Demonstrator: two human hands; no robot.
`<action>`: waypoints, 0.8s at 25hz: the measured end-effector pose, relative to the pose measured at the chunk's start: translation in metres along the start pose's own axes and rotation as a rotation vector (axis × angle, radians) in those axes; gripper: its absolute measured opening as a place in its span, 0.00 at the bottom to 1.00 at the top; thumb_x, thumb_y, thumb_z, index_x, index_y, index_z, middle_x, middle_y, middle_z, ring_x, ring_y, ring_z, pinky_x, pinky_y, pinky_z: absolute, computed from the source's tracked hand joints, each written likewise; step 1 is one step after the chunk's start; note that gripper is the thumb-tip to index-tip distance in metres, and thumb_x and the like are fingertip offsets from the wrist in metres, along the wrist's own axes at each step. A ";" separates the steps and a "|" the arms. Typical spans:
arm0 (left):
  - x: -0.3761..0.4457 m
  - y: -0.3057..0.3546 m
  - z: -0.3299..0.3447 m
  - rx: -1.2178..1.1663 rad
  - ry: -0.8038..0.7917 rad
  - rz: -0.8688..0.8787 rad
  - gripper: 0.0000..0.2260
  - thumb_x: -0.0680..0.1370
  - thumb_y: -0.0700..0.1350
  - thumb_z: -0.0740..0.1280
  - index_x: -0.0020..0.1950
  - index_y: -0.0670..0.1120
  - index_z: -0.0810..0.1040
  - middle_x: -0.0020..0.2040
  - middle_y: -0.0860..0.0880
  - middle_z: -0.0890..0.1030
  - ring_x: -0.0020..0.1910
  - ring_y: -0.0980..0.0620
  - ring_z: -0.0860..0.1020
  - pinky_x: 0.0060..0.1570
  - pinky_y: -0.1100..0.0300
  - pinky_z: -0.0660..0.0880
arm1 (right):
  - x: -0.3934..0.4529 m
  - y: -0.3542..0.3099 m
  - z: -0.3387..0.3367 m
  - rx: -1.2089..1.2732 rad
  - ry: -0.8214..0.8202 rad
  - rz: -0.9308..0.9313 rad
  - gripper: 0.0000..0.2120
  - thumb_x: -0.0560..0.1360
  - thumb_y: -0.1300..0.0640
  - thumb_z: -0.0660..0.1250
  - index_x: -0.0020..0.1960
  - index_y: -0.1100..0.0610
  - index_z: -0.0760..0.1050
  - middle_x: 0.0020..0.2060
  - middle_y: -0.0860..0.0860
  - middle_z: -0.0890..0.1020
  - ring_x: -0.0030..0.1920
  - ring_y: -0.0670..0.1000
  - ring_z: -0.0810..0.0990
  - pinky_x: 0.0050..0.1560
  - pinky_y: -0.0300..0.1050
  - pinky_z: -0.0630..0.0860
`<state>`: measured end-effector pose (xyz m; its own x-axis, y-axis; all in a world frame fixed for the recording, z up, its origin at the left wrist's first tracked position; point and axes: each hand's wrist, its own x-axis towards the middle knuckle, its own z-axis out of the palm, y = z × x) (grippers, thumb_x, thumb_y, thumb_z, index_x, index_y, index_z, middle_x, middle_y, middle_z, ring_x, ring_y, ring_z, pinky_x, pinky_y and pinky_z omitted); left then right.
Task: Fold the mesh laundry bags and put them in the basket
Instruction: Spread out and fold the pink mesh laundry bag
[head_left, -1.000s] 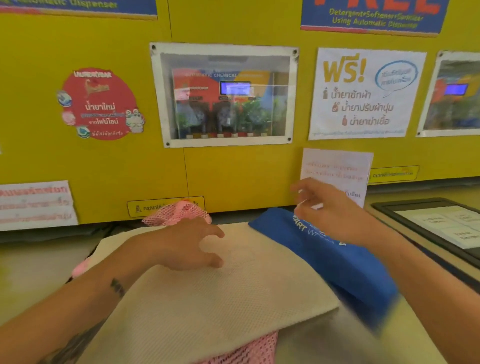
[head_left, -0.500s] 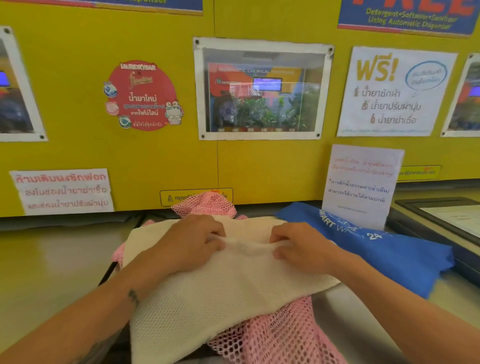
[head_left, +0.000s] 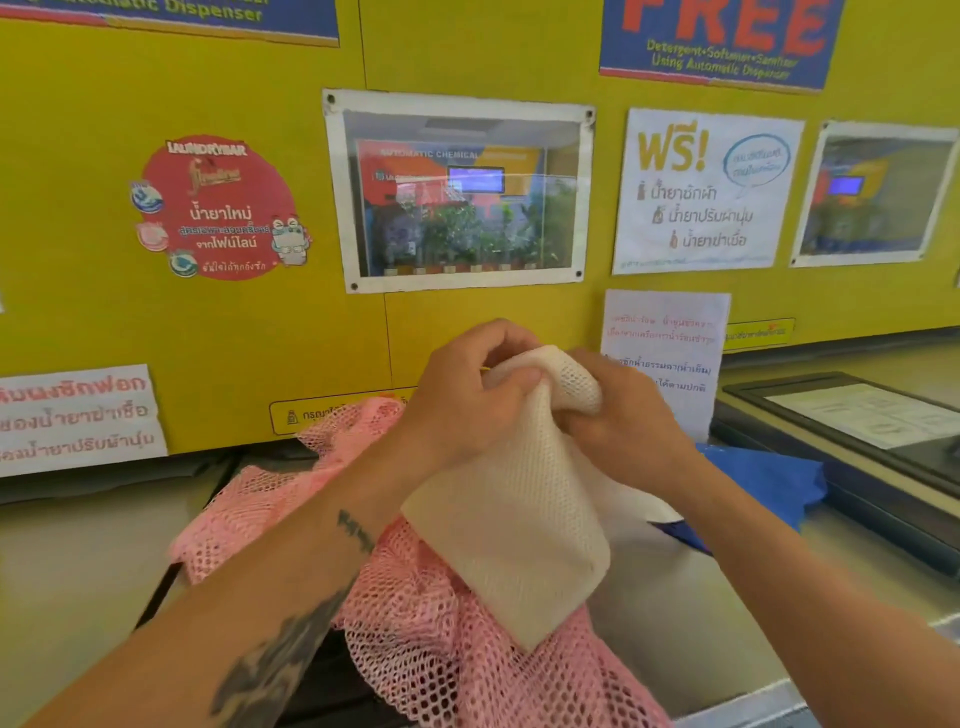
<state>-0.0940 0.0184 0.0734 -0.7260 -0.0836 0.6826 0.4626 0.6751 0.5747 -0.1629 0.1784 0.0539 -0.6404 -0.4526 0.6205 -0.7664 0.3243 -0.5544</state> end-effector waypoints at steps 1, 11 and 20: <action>0.002 -0.003 0.006 0.049 -0.022 -0.012 0.08 0.75 0.42 0.69 0.54 0.49 0.80 0.50 0.53 0.81 0.51 0.54 0.79 0.51 0.61 0.74 | 0.004 0.011 -0.017 -0.128 0.045 0.007 0.18 0.71 0.63 0.68 0.56 0.45 0.78 0.44 0.42 0.80 0.45 0.46 0.78 0.42 0.44 0.69; -0.014 -0.048 0.041 0.400 -0.628 -0.381 0.21 0.75 0.54 0.69 0.68 0.61 0.71 0.68 0.54 0.70 0.66 0.53 0.71 0.66 0.54 0.68 | -0.017 0.149 -0.080 -0.579 -0.566 0.488 0.28 0.72 0.56 0.64 0.72 0.47 0.65 0.67 0.53 0.74 0.67 0.57 0.72 0.61 0.48 0.70; -0.015 -0.061 0.070 0.399 -0.461 -0.397 0.16 0.77 0.43 0.67 0.62 0.57 0.76 0.63 0.55 0.74 0.56 0.54 0.75 0.58 0.58 0.71 | -0.012 0.150 -0.030 -0.639 -0.743 0.071 0.26 0.77 0.42 0.57 0.75 0.39 0.59 0.78 0.47 0.58 0.77 0.53 0.55 0.76 0.59 0.51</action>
<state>-0.1473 0.0298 -0.0035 -0.9820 -0.1194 0.1463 -0.0370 0.8813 0.4711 -0.2717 0.2572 -0.0196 -0.6596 -0.7510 -0.0305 -0.7501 0.6603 -0.0367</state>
